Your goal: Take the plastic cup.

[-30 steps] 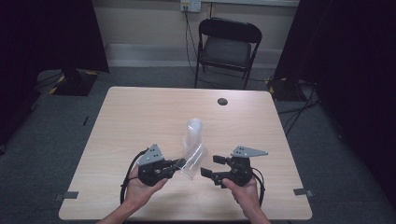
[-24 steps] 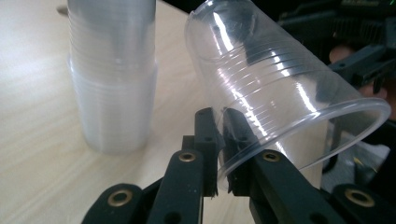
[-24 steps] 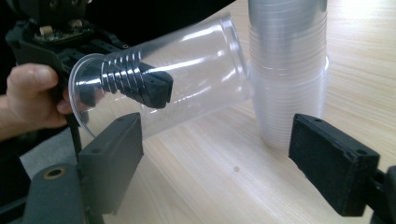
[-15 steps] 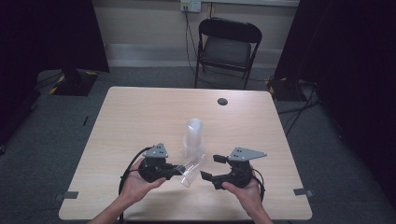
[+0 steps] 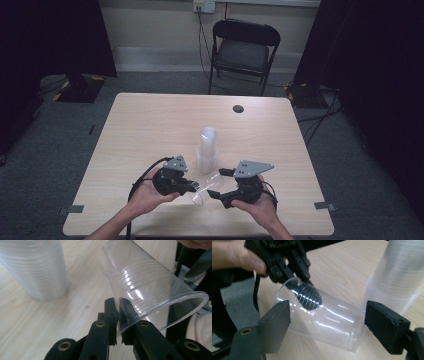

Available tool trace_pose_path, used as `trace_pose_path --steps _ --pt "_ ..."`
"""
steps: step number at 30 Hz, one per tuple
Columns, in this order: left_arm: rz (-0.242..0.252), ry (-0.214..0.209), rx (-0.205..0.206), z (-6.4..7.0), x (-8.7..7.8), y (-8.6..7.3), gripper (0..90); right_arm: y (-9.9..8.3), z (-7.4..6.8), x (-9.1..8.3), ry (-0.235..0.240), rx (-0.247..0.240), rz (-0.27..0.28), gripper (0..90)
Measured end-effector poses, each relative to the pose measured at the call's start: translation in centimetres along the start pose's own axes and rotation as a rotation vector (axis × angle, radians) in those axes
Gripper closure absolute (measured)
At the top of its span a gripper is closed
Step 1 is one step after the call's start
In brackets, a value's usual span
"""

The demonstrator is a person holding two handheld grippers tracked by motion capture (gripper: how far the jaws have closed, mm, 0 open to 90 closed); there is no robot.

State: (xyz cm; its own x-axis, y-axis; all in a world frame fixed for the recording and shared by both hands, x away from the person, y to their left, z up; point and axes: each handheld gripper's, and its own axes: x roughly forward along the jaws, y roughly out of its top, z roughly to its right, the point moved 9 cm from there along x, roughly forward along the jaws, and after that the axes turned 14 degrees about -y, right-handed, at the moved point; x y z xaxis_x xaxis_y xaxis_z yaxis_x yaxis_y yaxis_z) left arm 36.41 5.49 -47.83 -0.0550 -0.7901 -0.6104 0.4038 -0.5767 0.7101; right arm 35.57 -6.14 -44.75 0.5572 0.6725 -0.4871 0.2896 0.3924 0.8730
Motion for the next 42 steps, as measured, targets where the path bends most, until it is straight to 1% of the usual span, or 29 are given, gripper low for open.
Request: trace_pose_path --steps 2,3,4,6,7,9,10,11,13,14,15,16,19,20,21,23,24,26,27,28,29,31,32,33,37,38,39,41,42 --pt "-0.022 -0.022 -0.006 0.1 0.2 -0.2 85.8 0.0 -0.3 0.2 0.004 -0.034 -0.014 19.0" --pt "-0.022 -0.019 -0.004 0.0 0.3 -0.2 85.8 0.1 -0.5 0.3 0.008 -0.051 -0.013 18.3" --pt "-0.026 -0.025 -0.014 0.1 0.4 -0.2 85.7 0.1 -0.6 0.3 0.012 -0.063 -0.017 18.3" --pt "-0.025 -0.037 -0.019 0.2 0.5 -0.2 85.8 0.0 -0.8 0.5 0.007 -0.097 -0.027 17.8" --pt "-0.033 -0.045 -0.021 0.1 0.5 -0.2 85.8 -0.1 -1.1 0.6 0.018 -0.115 -0.035 17.7" --pt "-0.026 -0.049 -0.03 0.1 0.6 -0.1 85.8 -0.4 -1.4 0.8 0.031 -0.15 -0.058 15.7" --pt "-0.026 -0.049 -0.03 0.1 0.6 -0.1 85.9 -0.4 -1.4 0.8 0.031 -0.15 -0.058 15.7" --pt "-0.036 -0.059 -0.038 -0.1 0.4 -0.2 86.0 -0.8 -1.6 1.0 0.036 -0.178 -0.071 14.2" --pt "-0.018 -0.065 -0.058 -0.3 0.4 -0.1 86.6 -1.2 -1.7 1.1 0.04 -0.198 -0.085 13.6" --pt "-0.011 -0.068 -0.071 -0.4 0.5 -0.1 86.8 -1.4 -1.7 1.2 0.029 -0.207 -0.093 13.5" --pt "-0.012 -0.074 -0.074 -0.5 0.4 -0.1 86.9 -1.5 -1.7 1.3 0.022 -0.217 -0.096 13.5" --pt "0.005 -0.082 -0.083 -0.5 0.4 0.0 87.1 -1.6 -1.7 1.3 0.02 -0.226 -0.096 13.4" --pt "0.009 -0.087 -0.095 -0.6 0.4 0.2 87.4 -1.9 -1.7 1.5 -0.001 -0.24 -0.096 12.5" --pt "0.009 -0.087 -0.095 -0.6 0.4 0.2 87.4 -1.9 -1.7 1.5 -0.001 -0.24 -0.096 12.5" --pt "0.01 -0.095 -0.116 -0.7 0.5 0.3 87.4 -2.1 -1.7 1.7 -0.018 -0.259 -0.099 11.7" --pt "0.016 -0.096 -0.119 -0.8 0.5 0.4 87.4 -2.3 -1.7 1.9 -0.048 -0.292 -0.098 12.1" --pt "0.017 -0.083 -0.121 -0.9 0.5 0.5 87.4 -2.4 -1.7 2.0 -0.058 -0.302 -0.098 12.2" --pt "0.023 -0.089 -0.129 -0.9 0.5 0.6 87.4 -2.4 -1.6 2.1 -0.084 -0.32 -0.094 12.1" --pt "0.03 -0.101 -0.14 -0.8 0.7 0.8 87.3 -2.4 -1.6 2.2 -0.09 -0.329 -0.093 11.9" --pt "0.052 -0.137 -0.154 -0.5 0.9 1.1 87.3 -2.4 -1.6 2.4 -0.099 -0.336 -0.093 11.9" --pt "0.058 -0.142 -0.161 -0.4 1.0 1.3 87.3 -2.5 -1.5 2.5 -0.11 -0.35 -0.097 12.3" --pt "0.05 -0.135 -0.17 -0.4 1.3 1.4 87.3 -2.5 -1.5 2.7 -0.116 -0.349 -0.096 12.3" --pt "0.054 -0.125 -0.184 -0.5 1.5 1.5 87.2 -2.6 -1.6 2.7 -0.113 -0.343 -0.099 12.5" --pt "0.046 -0.138 -0.187 -0.5 1.5 1.4 87.1 -2.7 -1.5 2.8 -0.118 -0.34 -0.102 12.6" --pt "0.036 -0.137 -0.205 -0.8 2.0 1.6 87.2 -3.1 -1.3 2.9 -0.146 -0.367 -0.113 14.4" --pt "0.036 -0.137 -0.205 -0.8 2.0 1.6 87.1 -3.1 -1.3 2.9 -0.146 -0.367 -0.113 14.4" --pt "0.037 -0.147 -0.218 -0.8 2.5 1.8 87.2 -3.1 -1.1 3.1 -0.161 -0.371 -0.113 14.6" --pt "0.042 -0.154 -0.233 -0.9 2.8 2.0 87.2 -3.1 -1.0 3.2 -0.166 -0.372 -0.115 14.5" --pt "0.049 -0.167 -0.237 -0.8 3.0 2.1 87.2 -3.2 -1.0 3.2 -0.169 -0.376 -0.115 14.7"
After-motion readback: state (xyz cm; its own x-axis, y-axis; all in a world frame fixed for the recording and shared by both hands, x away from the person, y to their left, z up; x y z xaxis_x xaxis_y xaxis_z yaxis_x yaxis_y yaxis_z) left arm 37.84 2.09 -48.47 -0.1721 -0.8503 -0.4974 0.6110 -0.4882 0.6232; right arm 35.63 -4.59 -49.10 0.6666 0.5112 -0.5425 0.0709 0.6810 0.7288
